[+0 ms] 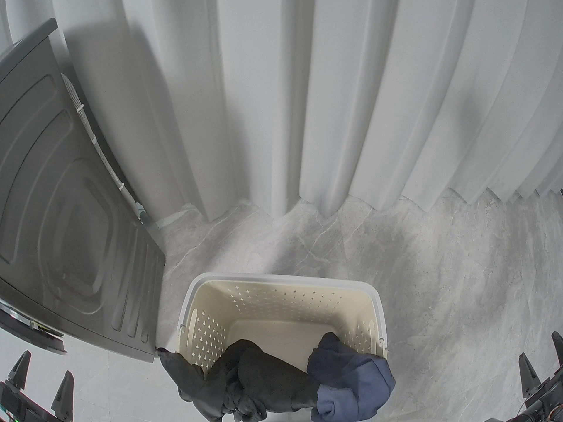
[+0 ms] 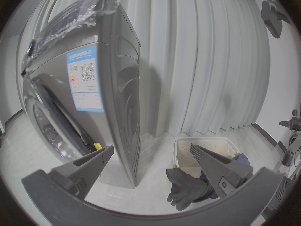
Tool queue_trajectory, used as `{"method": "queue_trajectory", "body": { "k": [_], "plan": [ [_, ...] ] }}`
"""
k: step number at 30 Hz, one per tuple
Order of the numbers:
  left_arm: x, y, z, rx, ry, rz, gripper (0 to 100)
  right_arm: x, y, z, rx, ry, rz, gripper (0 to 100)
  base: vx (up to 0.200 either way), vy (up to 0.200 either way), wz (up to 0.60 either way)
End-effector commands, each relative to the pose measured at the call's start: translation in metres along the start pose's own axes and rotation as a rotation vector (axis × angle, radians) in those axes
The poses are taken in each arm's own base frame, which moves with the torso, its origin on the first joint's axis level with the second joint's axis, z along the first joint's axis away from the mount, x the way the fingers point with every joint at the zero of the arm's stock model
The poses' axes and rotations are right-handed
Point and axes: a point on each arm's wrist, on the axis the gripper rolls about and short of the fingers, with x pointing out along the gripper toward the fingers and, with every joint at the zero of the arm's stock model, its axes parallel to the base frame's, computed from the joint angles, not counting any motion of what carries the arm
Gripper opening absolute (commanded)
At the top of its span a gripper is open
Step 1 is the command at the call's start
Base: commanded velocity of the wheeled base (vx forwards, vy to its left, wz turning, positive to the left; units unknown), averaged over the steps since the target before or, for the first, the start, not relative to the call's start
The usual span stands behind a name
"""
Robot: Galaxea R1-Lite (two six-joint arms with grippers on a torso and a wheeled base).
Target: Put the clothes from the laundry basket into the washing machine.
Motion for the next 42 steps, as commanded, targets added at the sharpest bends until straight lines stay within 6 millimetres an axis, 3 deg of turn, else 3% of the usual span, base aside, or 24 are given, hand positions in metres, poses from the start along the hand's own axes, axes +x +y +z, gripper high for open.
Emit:
{"method": "queue_trajectory", "body": {
  "k": [1,24,42],
  "plan": [
    [0.0003,0.0002,-0.0048,0.0,0.004,0.002,100,0.0013,-0.0001,-0.0049,0.0,0.018,0.0,100,-0.2,0.0,0.0],
    [0.0003,0.0003,-0.0048,0.0,0.004,0.0,100,0.0013,0.0,-0.0049,0.0,0.018,-0.001,100,-0.2,0.0,0.0],
    [0.0003,0.0003,-0.0048,0.0,0.004,0.0,100,0.0013,-0.0001,-0.0049,0.0,0.018,0.0,100,0.0,0.033,0.0]
  ]
}}
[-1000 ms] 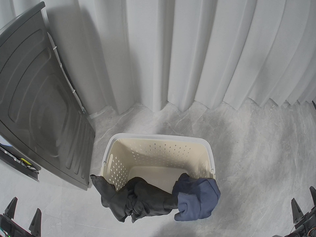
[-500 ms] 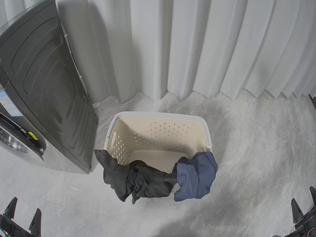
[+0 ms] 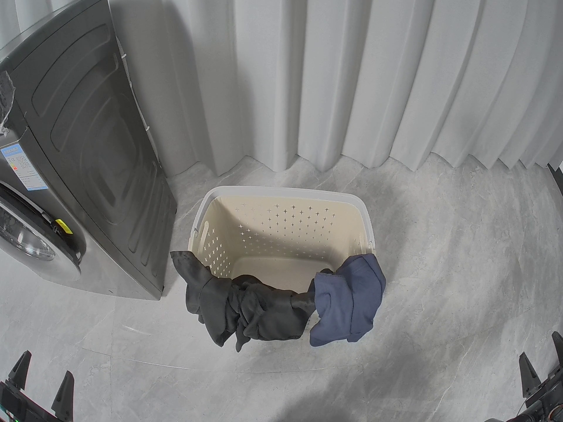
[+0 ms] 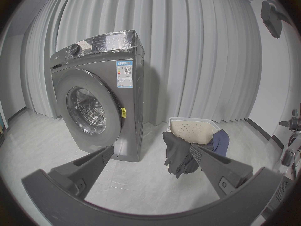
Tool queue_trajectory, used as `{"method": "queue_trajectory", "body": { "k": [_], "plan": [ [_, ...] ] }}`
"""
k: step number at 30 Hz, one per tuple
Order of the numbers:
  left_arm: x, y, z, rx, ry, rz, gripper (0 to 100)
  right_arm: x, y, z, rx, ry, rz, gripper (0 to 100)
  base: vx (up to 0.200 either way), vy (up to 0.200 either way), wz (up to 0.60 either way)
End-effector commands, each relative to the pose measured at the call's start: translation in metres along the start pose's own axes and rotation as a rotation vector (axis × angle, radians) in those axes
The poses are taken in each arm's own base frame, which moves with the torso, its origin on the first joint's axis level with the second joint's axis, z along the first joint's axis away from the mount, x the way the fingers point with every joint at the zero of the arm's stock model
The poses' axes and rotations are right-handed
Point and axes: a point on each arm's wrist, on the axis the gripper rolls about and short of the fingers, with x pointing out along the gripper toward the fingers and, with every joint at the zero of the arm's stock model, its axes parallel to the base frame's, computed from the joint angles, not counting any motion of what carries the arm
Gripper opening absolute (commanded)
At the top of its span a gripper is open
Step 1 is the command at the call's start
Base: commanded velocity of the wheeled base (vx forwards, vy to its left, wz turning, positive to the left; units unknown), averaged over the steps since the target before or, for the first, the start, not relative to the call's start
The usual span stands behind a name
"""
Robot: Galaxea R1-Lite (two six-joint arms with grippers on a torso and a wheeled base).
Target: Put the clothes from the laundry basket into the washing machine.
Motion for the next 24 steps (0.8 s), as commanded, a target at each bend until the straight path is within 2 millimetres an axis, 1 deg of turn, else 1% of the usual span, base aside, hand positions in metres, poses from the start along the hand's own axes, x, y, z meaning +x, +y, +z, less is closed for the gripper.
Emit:
{"method": "queue_trajectory", "body": {
  "k": [1,24],
  "plan": [
    [0.0003,0.0003,-0.0047,-0.001,0.004,0.001,100,0.0013,-0.0001,-0.0049,0.0,0.017,0.0,100,0.0,0.2,0.0],
    [0.0003,0.0003,-0.0047,-0.001,0.004,0.001,100,0.0013,-0.0001,-0.0049,0.0,0.017,0.0,100,0.0,0.2,0.0]
  ]
}}
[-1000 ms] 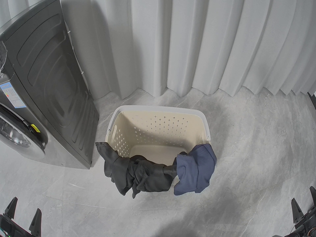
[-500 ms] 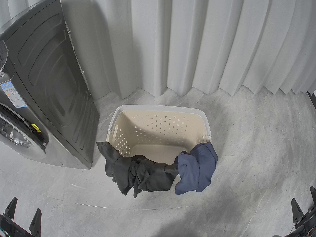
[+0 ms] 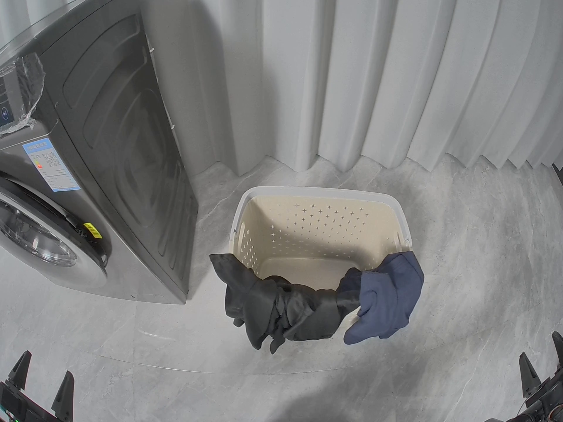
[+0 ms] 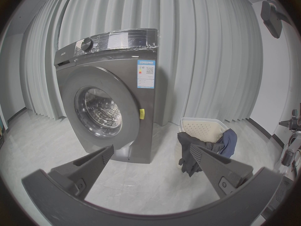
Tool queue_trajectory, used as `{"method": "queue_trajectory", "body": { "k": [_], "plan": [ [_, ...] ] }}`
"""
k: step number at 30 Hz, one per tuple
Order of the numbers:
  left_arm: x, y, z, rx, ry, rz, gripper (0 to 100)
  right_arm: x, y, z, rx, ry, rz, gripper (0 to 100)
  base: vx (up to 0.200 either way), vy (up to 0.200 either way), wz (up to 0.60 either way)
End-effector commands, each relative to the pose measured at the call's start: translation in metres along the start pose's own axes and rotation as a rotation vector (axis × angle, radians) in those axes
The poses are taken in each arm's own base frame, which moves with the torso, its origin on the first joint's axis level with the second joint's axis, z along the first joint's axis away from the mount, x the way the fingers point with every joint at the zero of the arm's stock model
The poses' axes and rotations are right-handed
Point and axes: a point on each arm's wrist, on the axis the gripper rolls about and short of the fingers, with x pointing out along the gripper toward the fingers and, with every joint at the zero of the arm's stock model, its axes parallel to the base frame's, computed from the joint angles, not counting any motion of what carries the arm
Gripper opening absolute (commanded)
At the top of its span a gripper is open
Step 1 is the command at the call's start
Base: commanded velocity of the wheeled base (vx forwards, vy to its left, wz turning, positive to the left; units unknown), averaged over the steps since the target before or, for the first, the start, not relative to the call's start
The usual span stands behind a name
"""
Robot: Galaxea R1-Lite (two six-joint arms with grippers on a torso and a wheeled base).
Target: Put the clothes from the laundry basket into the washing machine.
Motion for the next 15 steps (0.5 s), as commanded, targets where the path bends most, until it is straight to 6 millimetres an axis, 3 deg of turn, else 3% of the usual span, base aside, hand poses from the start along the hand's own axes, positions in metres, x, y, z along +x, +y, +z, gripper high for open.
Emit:
{"method": "queue_trajectory", "body": {
  "k": [1,15],
  "plan": [
    [0.0003,0.0003,-0.0047,0.0,0.004,0.001,100,0.0013,-0.0001,-0.005,0.001,0.018,0.0,100,0.0,0.2,0.0],
    [0.0003,0.0003,-0.0047,0.0,0.004,0.001,100,0.0013,-0.0001,-0.005,0.0,0.018,0.0,100,0.0,0.2,0.0]
  ]
}}
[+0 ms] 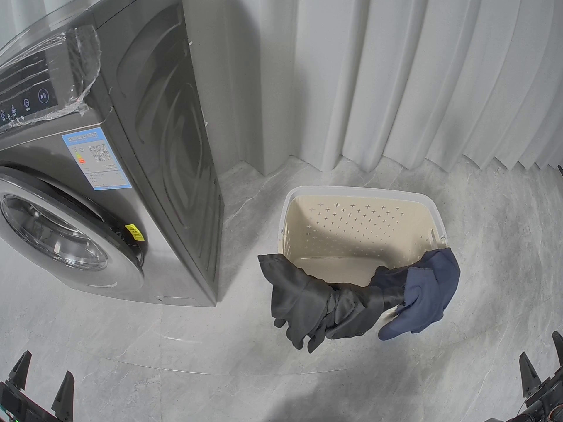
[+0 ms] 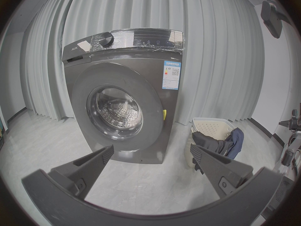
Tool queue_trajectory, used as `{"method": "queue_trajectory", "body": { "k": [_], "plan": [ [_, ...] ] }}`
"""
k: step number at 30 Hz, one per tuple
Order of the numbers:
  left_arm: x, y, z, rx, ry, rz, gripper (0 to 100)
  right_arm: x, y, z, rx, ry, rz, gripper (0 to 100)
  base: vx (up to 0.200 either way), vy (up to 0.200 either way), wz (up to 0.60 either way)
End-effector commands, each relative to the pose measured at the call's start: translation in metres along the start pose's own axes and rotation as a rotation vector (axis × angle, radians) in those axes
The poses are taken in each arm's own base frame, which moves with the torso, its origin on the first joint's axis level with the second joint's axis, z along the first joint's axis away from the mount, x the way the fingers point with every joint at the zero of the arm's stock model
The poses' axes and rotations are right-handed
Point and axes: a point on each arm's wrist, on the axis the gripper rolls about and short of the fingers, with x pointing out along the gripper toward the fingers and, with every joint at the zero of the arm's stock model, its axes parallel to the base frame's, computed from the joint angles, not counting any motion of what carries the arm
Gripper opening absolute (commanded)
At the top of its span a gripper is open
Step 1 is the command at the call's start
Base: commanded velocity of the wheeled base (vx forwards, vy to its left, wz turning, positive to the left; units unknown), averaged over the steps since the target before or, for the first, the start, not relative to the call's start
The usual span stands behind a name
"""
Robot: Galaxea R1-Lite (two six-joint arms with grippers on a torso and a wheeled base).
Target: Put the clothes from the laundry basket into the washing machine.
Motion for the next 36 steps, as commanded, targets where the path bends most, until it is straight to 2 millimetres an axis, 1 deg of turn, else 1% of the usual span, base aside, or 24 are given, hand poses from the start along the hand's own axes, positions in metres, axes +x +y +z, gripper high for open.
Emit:
{"method": "queue_trajectory", "body": {
  "k": [1,36],
  "plan": [
    [0.0003,0.0003,-0.0047,0.0,0.003,0.001,100,0.0013,-0.0001,-0.0049,0.0,0.018,0.0,100,0.0,0.2,0.0],
    [0.0003,0.0003,-0.0047,-0.002,0.003,0.001,100,0.0013,0.0,-0.0049,0.0,0.018,-0.001,100,0.0,0.2,0.0]
  ]
}}
